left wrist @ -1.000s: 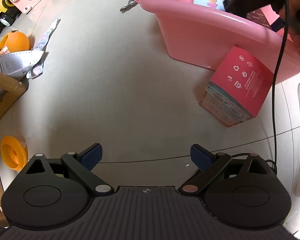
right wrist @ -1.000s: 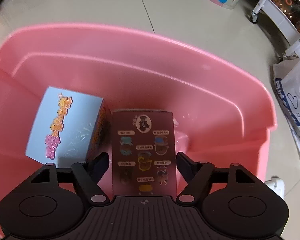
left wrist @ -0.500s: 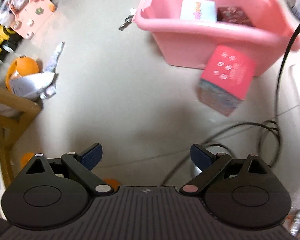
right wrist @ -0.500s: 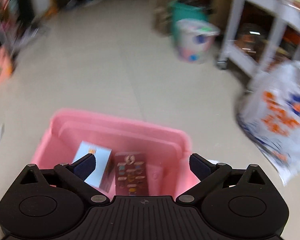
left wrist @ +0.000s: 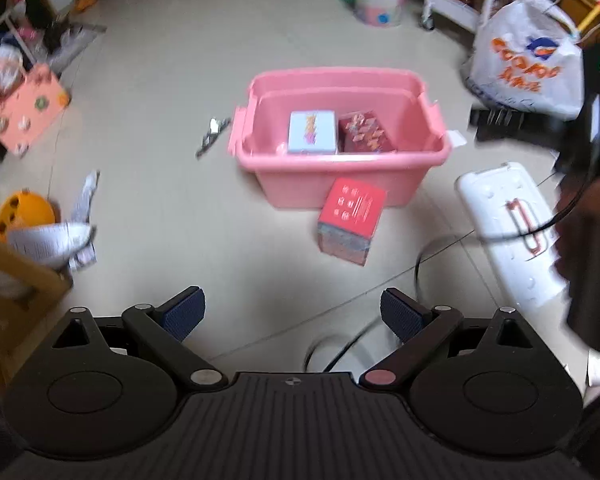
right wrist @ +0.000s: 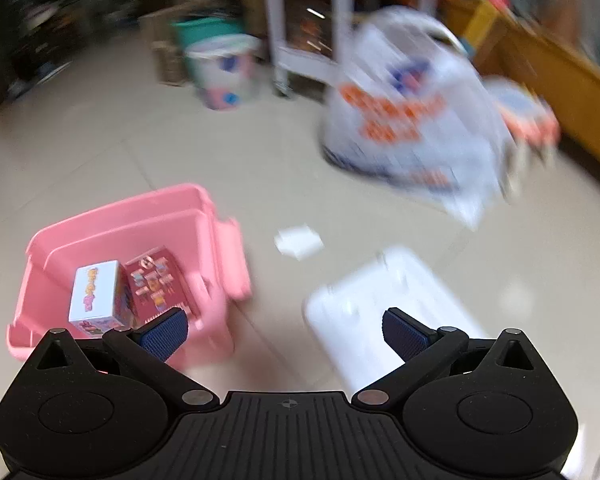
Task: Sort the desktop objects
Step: 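Move the left tool to the red-and-white cube box beside the bin, then grasp the red-and-white cube box with the left tool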
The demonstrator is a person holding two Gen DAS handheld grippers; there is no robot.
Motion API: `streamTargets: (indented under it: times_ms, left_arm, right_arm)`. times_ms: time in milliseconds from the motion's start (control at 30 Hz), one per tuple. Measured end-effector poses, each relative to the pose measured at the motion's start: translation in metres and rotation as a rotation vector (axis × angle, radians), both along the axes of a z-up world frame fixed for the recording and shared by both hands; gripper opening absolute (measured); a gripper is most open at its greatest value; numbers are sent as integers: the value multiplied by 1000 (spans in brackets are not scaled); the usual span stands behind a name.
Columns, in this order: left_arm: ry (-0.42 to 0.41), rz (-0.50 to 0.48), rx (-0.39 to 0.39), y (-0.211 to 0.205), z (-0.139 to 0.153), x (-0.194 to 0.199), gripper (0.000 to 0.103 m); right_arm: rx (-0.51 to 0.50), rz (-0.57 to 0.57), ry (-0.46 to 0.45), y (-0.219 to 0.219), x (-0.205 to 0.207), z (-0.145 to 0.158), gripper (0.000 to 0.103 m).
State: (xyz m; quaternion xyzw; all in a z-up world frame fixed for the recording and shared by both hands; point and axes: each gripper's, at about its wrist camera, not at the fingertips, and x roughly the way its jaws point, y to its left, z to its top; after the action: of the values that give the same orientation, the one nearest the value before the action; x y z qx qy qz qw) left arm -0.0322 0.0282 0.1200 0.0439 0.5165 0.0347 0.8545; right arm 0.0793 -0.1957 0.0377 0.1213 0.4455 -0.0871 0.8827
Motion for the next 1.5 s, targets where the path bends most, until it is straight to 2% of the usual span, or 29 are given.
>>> streamTargets:
  times_ms: [67,167,300,533,600,700,867,1000,1167,1267,1400,1500]
  left_arm:
    - [-28,7,4,2,9,-2,98]
    - [-69,44,-15,10,13,-3,100]
    - [-80,60,-34,19,2,0,100]
    - [-81,165,21,34,-29,28,100]
    - [-63,168,27,34,-44,43,100]
    - [-58,107,13,26,-57,60,100]
    - [-38,-15,-42,10,-81,89,100]
    - [-17,-138,-10,-11,-107,114,100]
    - [28,-259,53,-34,-141,129,100]
    - [48,-285,72,-39,-157,136,100]
    - [69,-285,35,-41,-176,150,99]
    - [96,-289,32,-41,-190,159,88]
  right_arm:
    - [27,3,6,0,-10,-7,103]
    - [-20,65,7,11,-23,-11,103]
    - [-19,113,-1,17,-43,-12,103]
    - [54,-10,59,6,-85,-20,103]
    - [45,-3,71,7,-93,-26,103]
    - [28,23,94,7,-93,-31,103]
    - [59,-67,98,-8,-91,-38,103]
    - [93,-144,132,-14,-89,-50,103]
    - [152,-161,166,-10,-82,-60,103]
    - [213,-165,149,-8,-77,-57,103]
    - [207,-136,147,-1,-70,-57,103]
    - [212,-121,175,4,-68,-64,103]
